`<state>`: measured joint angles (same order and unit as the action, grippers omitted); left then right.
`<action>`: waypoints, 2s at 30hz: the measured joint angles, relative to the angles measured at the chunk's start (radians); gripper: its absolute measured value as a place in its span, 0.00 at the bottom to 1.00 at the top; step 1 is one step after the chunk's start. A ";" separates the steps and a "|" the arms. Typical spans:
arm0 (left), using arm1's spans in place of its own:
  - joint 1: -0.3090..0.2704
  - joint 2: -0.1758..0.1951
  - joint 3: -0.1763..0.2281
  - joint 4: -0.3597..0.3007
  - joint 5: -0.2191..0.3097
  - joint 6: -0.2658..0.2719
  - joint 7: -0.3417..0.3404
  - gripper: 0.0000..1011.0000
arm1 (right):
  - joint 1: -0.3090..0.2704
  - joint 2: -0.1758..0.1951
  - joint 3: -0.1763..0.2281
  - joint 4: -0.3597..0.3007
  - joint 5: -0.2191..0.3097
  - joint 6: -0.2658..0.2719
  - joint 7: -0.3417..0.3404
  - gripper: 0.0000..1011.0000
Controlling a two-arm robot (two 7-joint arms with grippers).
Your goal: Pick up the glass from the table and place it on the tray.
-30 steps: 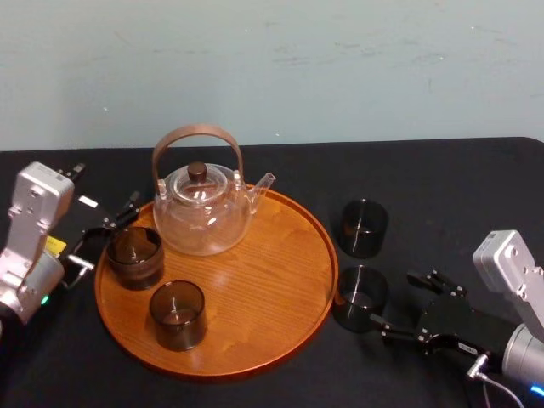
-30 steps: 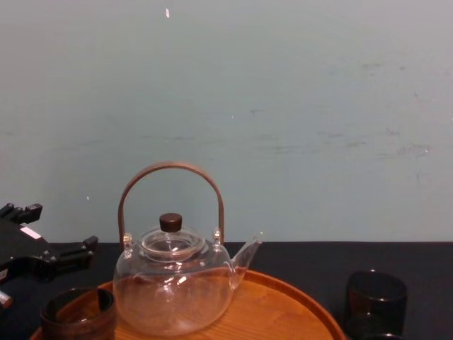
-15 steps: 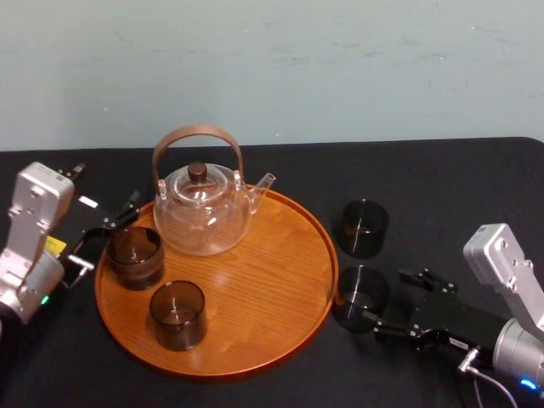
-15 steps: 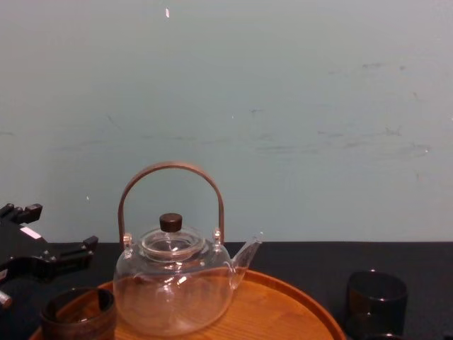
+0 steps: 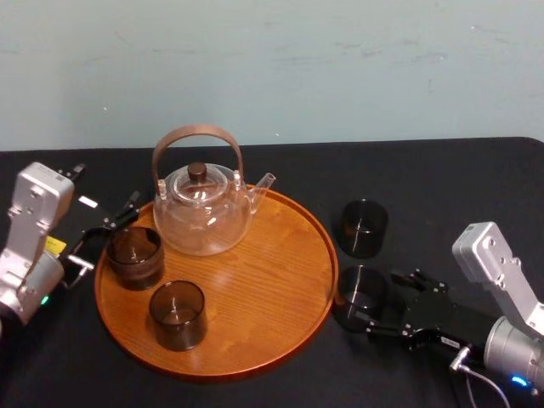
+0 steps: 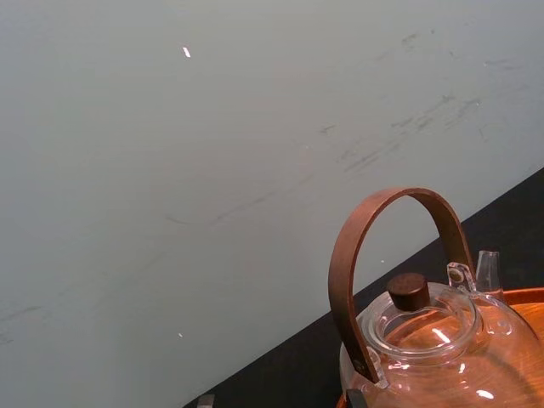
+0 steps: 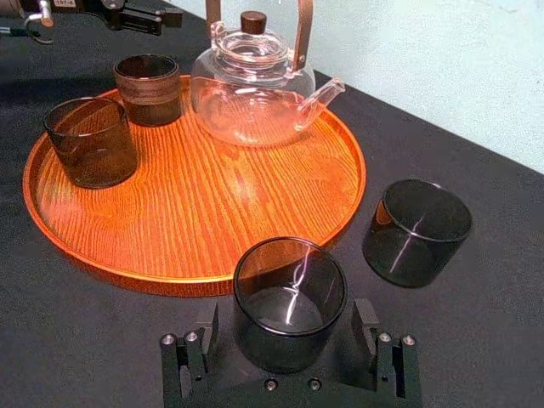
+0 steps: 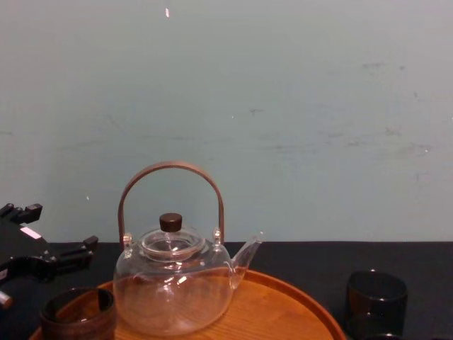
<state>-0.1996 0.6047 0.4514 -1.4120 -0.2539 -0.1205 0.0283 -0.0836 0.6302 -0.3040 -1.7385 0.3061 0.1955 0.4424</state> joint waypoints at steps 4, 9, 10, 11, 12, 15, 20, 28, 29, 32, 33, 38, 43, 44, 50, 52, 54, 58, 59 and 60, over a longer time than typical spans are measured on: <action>0.000 0.000 0.000 0.000 0.000 0.000 0.000 0.99 | 0.007 -0.003 -0.006 0.005 -0.001 0.003 0.001 0.99; 0.000 0.000 0.000 0.000 0.000 0.000 0.000 0.99 | 0.018 -0.007 -0.013 0.011 -0.002 0.006 0.002 0.99; 0.000 0.000 0.000 0.000 0.000 0.000 0.000 0.99 | 0.019 -0.007 -0.014 0.012 -0.003 0.007 0.002 0.99; 0.000 0.000 0.000 0.000 0.000 0.000 0.000 0.99 | 0.024 -0.009 -0.016 0.016 -0.003 0.008 0.003 0.99; 0.000 0.000 0.000 0.000 0.000 0.000 0.000 0.99 | 0.027 -0.010 -0.017 0.018 -0.003 0.009 0.003 0.99; 0.000 0.000 0.000 0.000 0.000 0.000 0.000 0.99 | 0.038 -0.014 -0.022 0.026 -0.004 0.011 0.005 0.99; 0.000 0.000 0.000 0.000 0.000 0.000 0.000 0.99 | 0.055 -0.019 -0.031 0.039 -0.004 0.014 0.010 0.99; 0.000 0.000 0.000 0.000 0.000 0.000 0.000 0.99 | 0.077 -0.026 -0.044 0.059 -0.006 0.020 0.014 0.99; 0.000 0.000 0.000 0.000 0.000 0.000 0.000 0.99 | 0.081 -0.027 -0.046 0.062 -0.006 0.021 0.015 0.99; 0.000 0.000 0.000 0.000 0.000 0.000 0.000 0.99 | 0.087 -0.030 -0.050 0.068 -0.006 0.024 0.015 0.99; 0.000 0.000 0.000 0.000 0.000 0.000 0.000 0.99 | 0.089 -0.030 -0.051 0.069 -0.006 0.025 0.015 0.99; 0.000 0.000 0.000 0.000 0.000 0.000 0.000 0.99 | 0.096 -0.033 -0.057 0.073 -0.010 0.032 0.012 0.99; 0.000 0.000 0.000 0.000 0.000 0.000 0.000 0.99 | 0.102 -0.036 -0.062 0.077 -0.013 0.036 0.010 0.99; 0.000 0.000 0.000 0.000 0.000 0.000 0.000 0.99 | 0.103 -0.036 -0.063 0.078 -0.013 0.036 0.010 0.99; 0.000 0.000 0.000 0.000 0.000 0.000 0.000 0.99 | 0.105 -0.037 -0.067 0.078 -0.019 0.038 0.007 0.99; 0.000 0.000 0.000 0.000 0.000 0.000 0.000 0.99 | 0.105 -0.037 -0.067 0.078 -0.019 0.038 0.007 0.99; 0.000 0.000 0.000 0.000 0.000 0.000 0.000 0.99 | 0.105 -0.036 -0.066 0.078 -0.019 0.038 0.007 0.99; 0.000 0.000 0.000 0.000 0.000 0.000 0.000 0.99 | 0.105 -0.036 -0.065 0.078 -0.019 0.038 0.007 0.99; 0.000 0.000 0.000 0.000 0.000 0.000 0.000 0.99 | 0.105 -0.036 -0.065 0.078 -0.019 0.038 0.007 0.98; 0.000 0.000 0.000 0.000 0.000 0.000 0.000 0.99 | 0.105 -0.036 -0.065 0.078 -0.019 0.038 0.007 0.95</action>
<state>-0.1995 0.6047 0.4514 -1.4120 -0.2539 -0.1205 0.0283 0.0214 0.5943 -0.3692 -1.6607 0.2872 0.2338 0.4493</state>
